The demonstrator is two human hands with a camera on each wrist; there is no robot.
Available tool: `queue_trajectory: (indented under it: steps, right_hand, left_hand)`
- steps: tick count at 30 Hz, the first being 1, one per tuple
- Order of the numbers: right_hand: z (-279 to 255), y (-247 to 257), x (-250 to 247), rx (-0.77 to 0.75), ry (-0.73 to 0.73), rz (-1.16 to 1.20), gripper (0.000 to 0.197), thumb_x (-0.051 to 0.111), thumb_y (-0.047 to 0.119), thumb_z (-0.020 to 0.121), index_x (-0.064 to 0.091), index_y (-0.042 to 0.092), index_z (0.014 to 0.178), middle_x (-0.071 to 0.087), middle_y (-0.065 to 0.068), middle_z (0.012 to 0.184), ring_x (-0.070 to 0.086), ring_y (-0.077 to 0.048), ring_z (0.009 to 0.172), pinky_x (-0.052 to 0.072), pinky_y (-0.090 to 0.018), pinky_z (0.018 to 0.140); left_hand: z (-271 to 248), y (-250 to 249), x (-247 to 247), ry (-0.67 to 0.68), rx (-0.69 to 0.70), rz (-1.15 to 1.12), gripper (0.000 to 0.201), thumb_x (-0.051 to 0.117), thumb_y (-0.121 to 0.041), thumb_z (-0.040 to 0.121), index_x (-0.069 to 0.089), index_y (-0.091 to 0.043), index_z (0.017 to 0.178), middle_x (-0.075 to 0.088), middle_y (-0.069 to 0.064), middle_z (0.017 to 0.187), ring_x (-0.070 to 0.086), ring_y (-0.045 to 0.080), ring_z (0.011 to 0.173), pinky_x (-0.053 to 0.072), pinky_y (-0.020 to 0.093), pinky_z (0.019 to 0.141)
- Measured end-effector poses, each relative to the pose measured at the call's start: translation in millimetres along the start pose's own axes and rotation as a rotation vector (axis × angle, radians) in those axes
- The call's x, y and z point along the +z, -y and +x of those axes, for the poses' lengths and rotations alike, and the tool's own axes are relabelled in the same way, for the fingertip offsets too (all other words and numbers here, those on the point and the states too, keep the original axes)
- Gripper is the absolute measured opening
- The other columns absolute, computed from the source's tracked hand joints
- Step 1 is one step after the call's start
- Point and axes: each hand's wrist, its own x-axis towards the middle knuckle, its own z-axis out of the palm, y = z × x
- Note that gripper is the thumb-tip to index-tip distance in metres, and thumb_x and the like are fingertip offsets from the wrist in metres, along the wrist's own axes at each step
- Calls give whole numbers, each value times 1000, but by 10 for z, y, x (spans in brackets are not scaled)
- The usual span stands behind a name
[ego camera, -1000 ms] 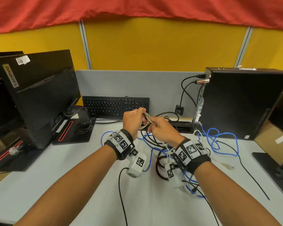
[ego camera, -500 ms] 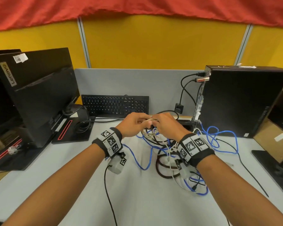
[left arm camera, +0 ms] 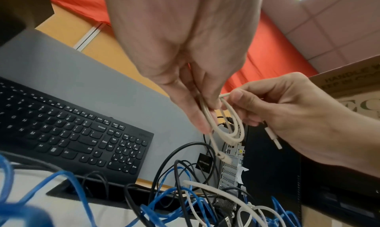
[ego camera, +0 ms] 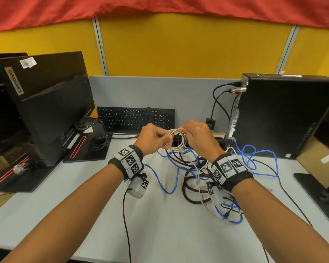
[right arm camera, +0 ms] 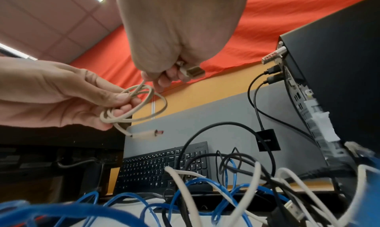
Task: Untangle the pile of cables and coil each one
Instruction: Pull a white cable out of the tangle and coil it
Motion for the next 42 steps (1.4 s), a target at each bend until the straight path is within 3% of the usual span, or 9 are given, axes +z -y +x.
queue_trajectory:
  steps: [8, 12, 15, 18, 22, 27, 32, 37, 42]
  right_hand:
    - [81, -143, -24, 119, 49, -257, 22, 57, 13, 102, 76, 13, 113, 55, -11, 96, 54, -29, 92, 45, -39, 77]
    - [119, -168, -39, 315, 66, 200, 25, 58, 5, 99, 77, 10, 113, 75, -6, 92, 69, -16, 80, 57, -41, 87]
    - [47, -177, -64, 386, 144, 595, 26, 65, 11, 94, 77, 18, 116, 79, 1, 105, 73, -12, 99, 57, -37, 96]
    - [-39, -133, 2, 376, 153, 673, 26, 73, 23, 92, 76, 22, 119, 79, 6, 104, 74, -8, 100, 58, -31, 93]
    - [-62, -97, 123, 437, -28, 676, 18, 73, 11, 92, 78, 8, 109, 79, -5, 94, 77, -16, 87, 62, -37, 87]
    - [-63, -104, 112, 488, -73, 916, 14, 68, 5, 94, 76, 3, 105, 79, -9, 90, 76, -20, 85, 59, -28, 78]
    - [-34, -111, 38, 467, 144, 1245, 20, 57, 12, 101, 72, 2, 94, 68, -18, 92, 68, -24, 87, 53, -39, 91]
    - [80, -95, -57, 464, 234, 838, 25, 54, 25, 105, 71, 15, 89, 71, 5, 80, 67, -12, 81, 54, -39, 90]
    - [77, -87, -79, 405, 370, 529, 31, 47, 34, 107, 67, 13, 95, 66, -5, 85, 66, -11, 76, 60, -29, 69]
  left_hand:
    - [15, -87, 17, 26, -6, -48, 9, 71, -13, 91, 79, -9, 90, 77, 9, 79, 76, 22, 76, 63, 41, 76]
    - [10, -128, 121, -23, 24, -25, 15, 70, -12, 92, 78, -5, 102, 77, 11, 81, 76, 26, 78, 63, 43, 77]
    - [33, -101, 104, -186, 1, 2, 14, 68, -11, 94, 78, -7, 101, 77, 9, 79, 76, 21, 73, 63, 41, 77]
    - [64, -88, 88, -250, 7, 69, 14, 67, -13, 94, 79, -9, 101, 77, 4, 79, 75, 13, 73, 60, 37, 84]
    - [46, -129, 159, -219, 22, 48, 15, 68, -13, 94, 79, -13, 104, 78, 3, 84, 75, 13, 76, 62, 30, 76]
    - [56, -158, 155, -181, -49, -65, 19, 67, -15, 95, 76, -12, 112, 78, 10, 96, 75, 20, 80, 63, 33, 65]
    - [66, -212, 116, -167, -73, -234, 19, 62, -6, 97, 74, 0, 111, 74, 22, 93, 75, 33, 84, 63, 41, 72]
    - [53, -196, 96, -223, -139, -308, 15, 62, -6, 97, 72, 3, 104, 73, 23, 86, 74, 35, 82, 62, 48, 77]
    - [24, -205, 142, -288, -130, -181, 11, 65, -9, 95, 74, -4, 99, 75, 13, 80, 75, 26, 74, 64, 44, 69]
